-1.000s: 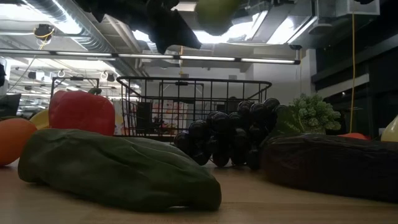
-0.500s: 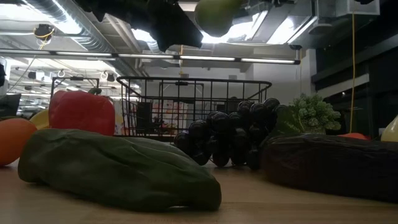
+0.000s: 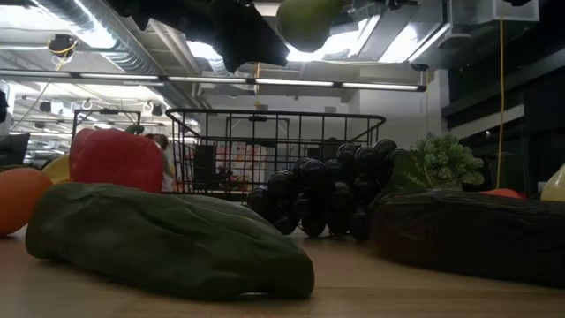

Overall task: Build produce basket
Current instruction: Put the green pear into the black wire basket

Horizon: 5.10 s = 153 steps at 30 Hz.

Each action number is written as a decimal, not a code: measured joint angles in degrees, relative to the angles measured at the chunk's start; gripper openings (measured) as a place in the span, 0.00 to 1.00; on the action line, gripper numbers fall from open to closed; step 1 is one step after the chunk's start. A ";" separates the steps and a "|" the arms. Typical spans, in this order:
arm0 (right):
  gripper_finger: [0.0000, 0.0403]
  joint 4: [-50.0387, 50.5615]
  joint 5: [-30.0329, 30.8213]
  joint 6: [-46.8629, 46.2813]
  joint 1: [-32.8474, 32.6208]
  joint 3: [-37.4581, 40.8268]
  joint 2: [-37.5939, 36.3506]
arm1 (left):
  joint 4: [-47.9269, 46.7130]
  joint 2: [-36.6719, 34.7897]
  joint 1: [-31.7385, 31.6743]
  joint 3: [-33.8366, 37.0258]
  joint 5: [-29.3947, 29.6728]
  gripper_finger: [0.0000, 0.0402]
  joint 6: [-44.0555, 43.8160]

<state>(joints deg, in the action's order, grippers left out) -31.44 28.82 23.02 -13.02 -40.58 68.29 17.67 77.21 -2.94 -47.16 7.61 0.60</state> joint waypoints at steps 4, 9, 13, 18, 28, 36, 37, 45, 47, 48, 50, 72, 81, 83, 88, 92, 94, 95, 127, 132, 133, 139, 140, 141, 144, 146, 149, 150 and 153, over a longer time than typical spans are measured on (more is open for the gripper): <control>0.00 0.00 -0.02 0.00 0.00 0.00 0.00 | 0.05 0.00 0.00 0.00 0.64 0.21 0.00; 0.00 0.00 -0.09 -0.01 0.00 0.00 0.00 | 0.05 0.00 0.00 0.00 0.64 0.06 0.06; 0.00 0.00 -0.11 -0.02 0.00 0.00 0.00 | 0.04 0.00 0.35 0.00 0.70 0.01 1.19; 0.00 0.00 -0.12 -0.01 0.01 0.00 0.00 | 0.31 0.00 1.60 0.00 4.30 0.00 1.54; 0.00 -0.95 -3.61 -0.02 0.00 0.00 -0.02 | -0.42 0.00 1.95 0.00 6.45 0.00 1.49; 0.00 -2.01 -13.63 -1.03 -0.07 0.00 -0.02 | -0.50 0.00 1.84 0.00 6.56 0.00 1.09; 0.00 -2.27 -15.19 -1.71 -0.07 0.00 -0.02 | -0.50 0.00 1.84 0.00 6.58 0.00 1.09; 0.00 -3.98 -24.06 -4.39 -0.13 0.00 -0.02 | -0.63 0.00 1.84 0.00 6.49 0.00 1.31; 0.00 -3.91 -23.26 -4.37 -0.11 0.00 -0.02 | -0.60 0.00 1.84 0.00 6.39 0.00 1.46; 0.00 -3.77 -22.26 -4.33 -0.07 0.00 -0.02 | -0.56 0.00 1.84 0.00 6.37 0.00 1.46; 0.00 -3.29 -19.74 -3.72 -0.08 0.00 -0.02 | -0.19 0.00 1.84 0.00 6.37 0.00 1.42; 0.00 0.13 -2.89 -0.29 -0.07 0.00 -0.35 | 1.43 0.00 2.10 0.00 -4.89 0.42 -0.59; 0.00 -0.07 -2.86 -0.26 -0.08 0.00 -0.35 | 2.83 0.00 2.25 0.00 -5.02 0.42 -1.57; 0.00 0.07 -2.86 -0.26 -0.07 0.00 -0.35 | 2.99 0.00 2.25 0.00 -3.45 0.42 -1.57; 0.00 0.11 -2.89 -0.26 -0.09 0.00 -0.35 | 3.42 0.00 2.23 0.00 -2.36 0.42 -1.55; 0.00 -0.02 -2.91 -0.26 -0.09 0.00 -0.35 | 3.46 0.00 2.23 0.00 -2.36 0.42 -0.87; 0.00 -0.32 -2.96 -0.33 -0.09 0.00 -0.35 | 3.43 0.00 2.23 0.00 -2.33 0.42 0.77; 0.00 -0.39 -3.20 -0.35 -0.09 0.00 -0.35 | 3.24 0.00 2.23 0.00 -2.33 0.42 1.32; 0.00 -0.94 -7.87 -1.55 -0.07 0.00 -0.35 | 2.53 -0.01 2.25 0.00 -2.79 0.26 1.61; 0.00 -1.02 -7.87 -1.55 -0.09 -0.02 -0.35 | 3.31 -0.02 2.23 0.00 -2.78 0.09 1.62; 0.00 -1.08 -7.87 -1.54 -0.08 -0.02 -0.35 | 3.61 -0.01 2.23 0.00 -2.77 0.06 1.62; 0.00 -1.24 -7.93 -1.52 -0.09 -0.06 -0.37 | 4.55 0.00 3.34 0.00 -1.97 0.00 2.95; 0.00 -1.29 -8.06 -1.55 -0.09 -0.11 -0.41 | 4.85 0.00 3.65 0.00 -1.47 0.00 3.00; 0.00 -1.39 -8.61 -1.52 -0.09 -0.11 -0.43 | 5.02 0.00 3.96 0.00 -0.70 0.00 3.02; 0.00 -1.70 -13.25 -2.32 -0.08 -0.11 -0.38 | 5.22 0.00 4.46 0.00 1.50 0.00 3.05; 0.00 -1.88 -16.78 -3.64 -0.08 -0.10 -0.35 | 5.54 0.00 4.50 0.00 1.75 0.00 3.05; 0.00 -2.62 -20.70 -4.77 -0.08 -0.09 -0.34 | 5.56 0.00 4.50 0.00 1.80 0.00 2.99; 0.00 -2.75 -21.76 -4.86 -0.09 -0.09 -0.33 | 5.54 0.00 4.50 0.00 1.91 0.00 2.99; 0.00 -3.22 -24.13 -4.98 -0.09 -0.07 -0.31 | 5.48 0.00 4.48 0.00 1.95 0.00 2.97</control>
<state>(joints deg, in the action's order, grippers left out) -34.66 4.69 18.04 -13.10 -40.64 67.99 23.15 77.21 1.54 -47.16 9.56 3.57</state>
